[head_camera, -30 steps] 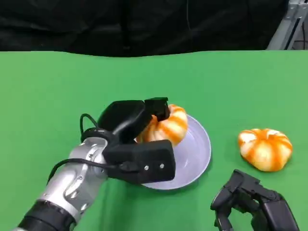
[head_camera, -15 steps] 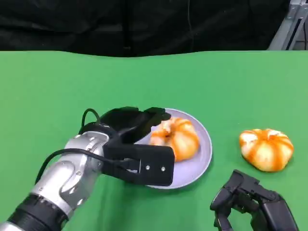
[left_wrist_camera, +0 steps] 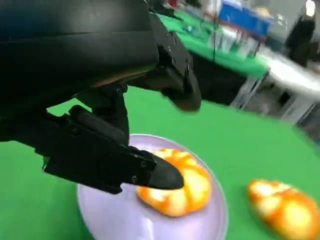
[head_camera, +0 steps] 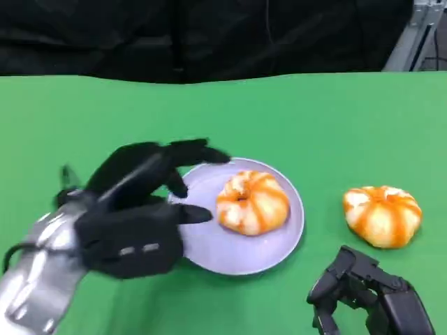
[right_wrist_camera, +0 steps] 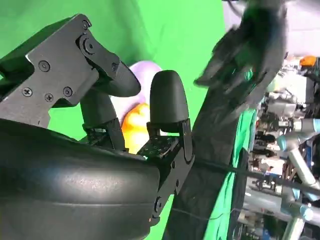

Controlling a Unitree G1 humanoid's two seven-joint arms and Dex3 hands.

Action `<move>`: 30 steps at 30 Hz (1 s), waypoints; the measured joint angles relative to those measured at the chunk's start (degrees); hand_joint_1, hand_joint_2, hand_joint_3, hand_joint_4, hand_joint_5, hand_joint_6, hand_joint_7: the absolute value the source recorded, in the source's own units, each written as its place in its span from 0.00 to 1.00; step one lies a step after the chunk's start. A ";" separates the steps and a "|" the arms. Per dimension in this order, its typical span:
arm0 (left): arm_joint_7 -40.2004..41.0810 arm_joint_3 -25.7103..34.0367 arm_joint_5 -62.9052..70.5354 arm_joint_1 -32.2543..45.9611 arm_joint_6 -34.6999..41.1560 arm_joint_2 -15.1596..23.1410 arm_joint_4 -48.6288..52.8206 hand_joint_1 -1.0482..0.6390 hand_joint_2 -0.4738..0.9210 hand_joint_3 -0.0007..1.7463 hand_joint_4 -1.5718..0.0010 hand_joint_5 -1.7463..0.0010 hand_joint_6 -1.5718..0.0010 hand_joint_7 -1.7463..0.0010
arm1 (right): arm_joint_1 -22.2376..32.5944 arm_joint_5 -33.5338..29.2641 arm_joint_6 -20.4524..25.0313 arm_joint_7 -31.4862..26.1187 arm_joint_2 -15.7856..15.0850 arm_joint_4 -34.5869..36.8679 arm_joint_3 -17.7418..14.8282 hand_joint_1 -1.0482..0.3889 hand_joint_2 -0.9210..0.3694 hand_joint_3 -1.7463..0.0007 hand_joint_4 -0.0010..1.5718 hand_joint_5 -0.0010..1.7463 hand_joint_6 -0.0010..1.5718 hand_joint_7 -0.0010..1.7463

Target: Grasp the bread from the table and place it into the plate.

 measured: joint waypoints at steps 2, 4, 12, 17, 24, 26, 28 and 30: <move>-0.05 2.76 -4.68 3.99 -1.93 0.02 -0.95 0.49 0.97 0.14 0.55 0.28 0.46 0.70 | 0.05 0.02 -0.05 0.04 -0.06 -0.02 0.01 0.68 0.40 0.27 0.41 0.97 0.42 0.84; -0.14 4.21 -7.45 6.53 -2.95 -0.10 -1.39 0.53 0.75 0.49 0.54 0.24 0.53 0.45 | -0.05 0.02 -0.07 0.11 -0.07 -0.02 0.09 0.68 0.41 0.26 0.41 0.97 0.42 0.84; 3.22 9.24 -15.55 21.65 -7.54 -5.80 -7.49 0.61 0.60 0.83 0.48 0.08 0.52 0.20 | 0.30 -0.02 -0.32 0.19 -0.15 0.06 -0.08 0.67 0.42 0.26 0.42 0.97 0.42 0.84; 5.20 10.84 -16.54 28.98 -10.20 -8.34 -8.70 0.62 0.61 0.85 0.48 0.02 0.52 0.14 | 0.22 -0.03 -0.42 0.21 -0.27 0.00 -0.13 0.66 0.42 0.26 0.42 0.97 0.42 0.84; 5.31 11.68 -21.08 34.87 -7.45 -10.59 -12.05 0.61 0.63 0.84 0.46 0.00 0.51 0.10 | 0.45 0.07 -0.37 0.41 -0.44 -0.12 -0.39 0.66 0.42 0.26 0.42 0.96 0.43 0.83; 5.03 11.66 -21.64 35.07 -6.26 -10.91 -12.07 0.61 0.63 0.83 0.46 0.00 0.52 0.07 | 0.44 0.08 -0.37 0.48 -0.47 -0.12 -0.47 0.68 0.42 0.25 0.43 0.96 0.43 0.83; 4.81 11.67 -22.29 35.00 -6.12 -11.23 -12.05 0.60 0.62 0.83 0.46 0.00 0.51 0.07 | 0.45 0.12 -0.37 0.63 -0.50 -0.12 -0.63 0.68 0.42 0.24 0.43 0.96 0.43 0.83; 4.50 11.70 -22.92 34.77 -6.14 -11.43 -11.84 0.59 0.61 0.83 0.46 0.00 0.51 0.07 | 0.49 0.23 -0.37 0.86 -0.54 -0.12 -0.84 0.67 0.43 0.24 0.44 0.96 0.44 0.83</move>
